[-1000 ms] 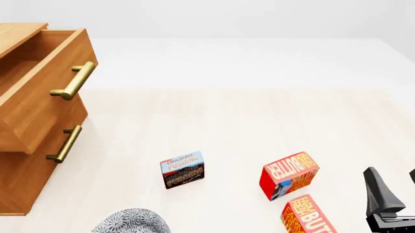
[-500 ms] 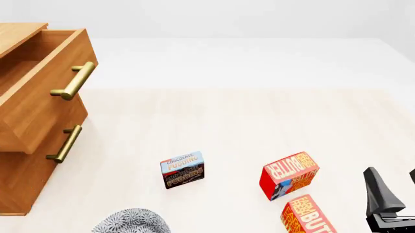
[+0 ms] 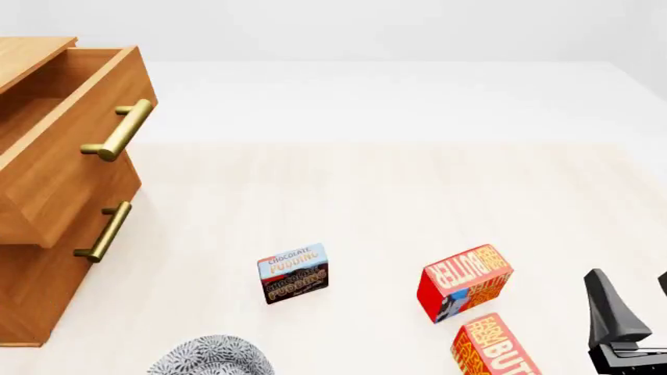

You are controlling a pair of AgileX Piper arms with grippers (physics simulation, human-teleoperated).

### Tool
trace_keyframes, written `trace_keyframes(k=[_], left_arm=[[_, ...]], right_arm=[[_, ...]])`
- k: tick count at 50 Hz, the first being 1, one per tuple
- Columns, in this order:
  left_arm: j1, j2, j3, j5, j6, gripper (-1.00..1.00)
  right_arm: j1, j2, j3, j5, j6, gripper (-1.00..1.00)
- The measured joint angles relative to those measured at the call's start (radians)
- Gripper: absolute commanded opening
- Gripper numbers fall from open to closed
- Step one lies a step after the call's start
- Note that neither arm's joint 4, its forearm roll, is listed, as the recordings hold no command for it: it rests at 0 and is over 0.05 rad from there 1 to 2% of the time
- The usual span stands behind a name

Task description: Put the chocolate pudding in the top drawer of the cabinet and close it.

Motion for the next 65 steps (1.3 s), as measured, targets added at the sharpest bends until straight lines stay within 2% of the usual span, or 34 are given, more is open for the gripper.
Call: trace_keyframes(k=[30,52,65], left_arm=[[0.003,0.256,-0.287,0.271,0.021,1.0],[-0.019,0.41,-0.352,0.423,0.033,1.0],[-0.022,0.484,-0.424,0.491,0.032,1.0]], right_arm=[[0.0,0.0,0.0,0.0,0.0,1.0],[0.0,0.0,0.0,0.0,0.0,1.0],[0.0,0.0,0.0,0.0,0.0,1.0]])
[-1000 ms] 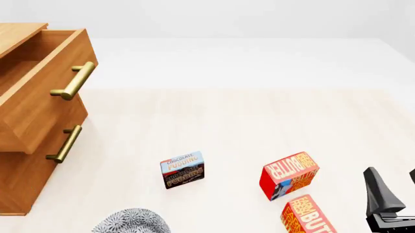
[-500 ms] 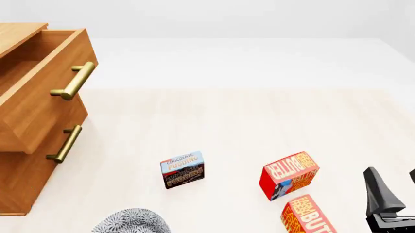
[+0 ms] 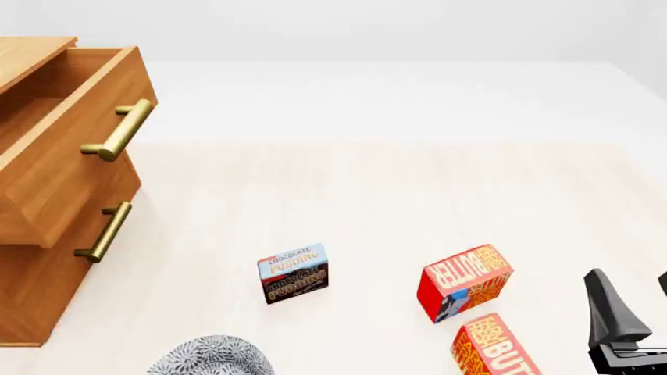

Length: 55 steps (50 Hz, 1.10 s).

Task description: Put the chocolate pudding in the top drawer of the cabinet and close it.

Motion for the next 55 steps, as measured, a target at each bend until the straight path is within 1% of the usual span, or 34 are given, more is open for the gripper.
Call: trace_keyframes(k=[7,23,42,48,55], left_arm=[[0.002,0.046,-0.042,0.022,0.008,1.0],[0.023,0.178,-0.095,0.03,0.025,1.0],[0.017,0.305,-0.156,0.047,0.016,1.0],[0.008,0.323,-0.162,0.049,0.017,1.0],[0.0,0.335,-0.142,0.035,0.015,1.0]], right_arm=[[0.0,0.0,0.0,0.0,0.0,1.0],[0.0,0.0,0.0,0.0,0.0,1.0],[0.0,0.0,0.0,0.0,0.0,1.0],[0.0,0.0,0.0,0.0,0.0,1.0],[0.0,0.0,0.0,0.0,0.0,1.0]])
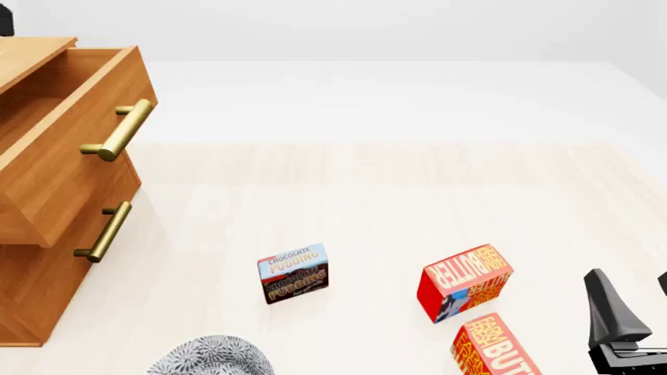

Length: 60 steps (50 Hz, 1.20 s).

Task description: Put the chocolate pudding in the top drawer of the cabinet and close it.

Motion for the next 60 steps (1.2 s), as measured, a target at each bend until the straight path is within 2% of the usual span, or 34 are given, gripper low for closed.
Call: trace_keyframes(k=[34,60], left_arm=[[-0.034,-0.013,0.188,-0.096,-0.03,1.0],[-0.013,0.0,0.262,-0.15,-0.024,1.0]], right_arm=[[0.0,0.0,0.0,0.0,0.0,1.0],[0.0,0.0,0.0,0.0,0.0,1.0]])
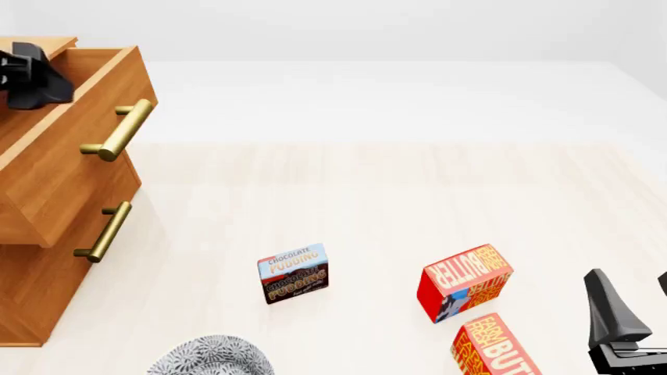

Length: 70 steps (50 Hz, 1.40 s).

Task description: Put the chocolate pudding in the top drawer of the cabinet and close it.

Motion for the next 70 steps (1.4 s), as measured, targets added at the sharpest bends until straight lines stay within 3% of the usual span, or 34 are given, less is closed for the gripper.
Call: trace_keyframes(k=[36,70], left_arm=[[-0.029,0.017,0.125,-0.089,-0.05,1.0],[-0.056,0.016,0.151,-0.105,-0.063,1.0]], right_arm=[[0.0,0.0,0.0,0.0,0.0,1.0],[0.0,0.0,0.0,0.0,0.0,1.0]])
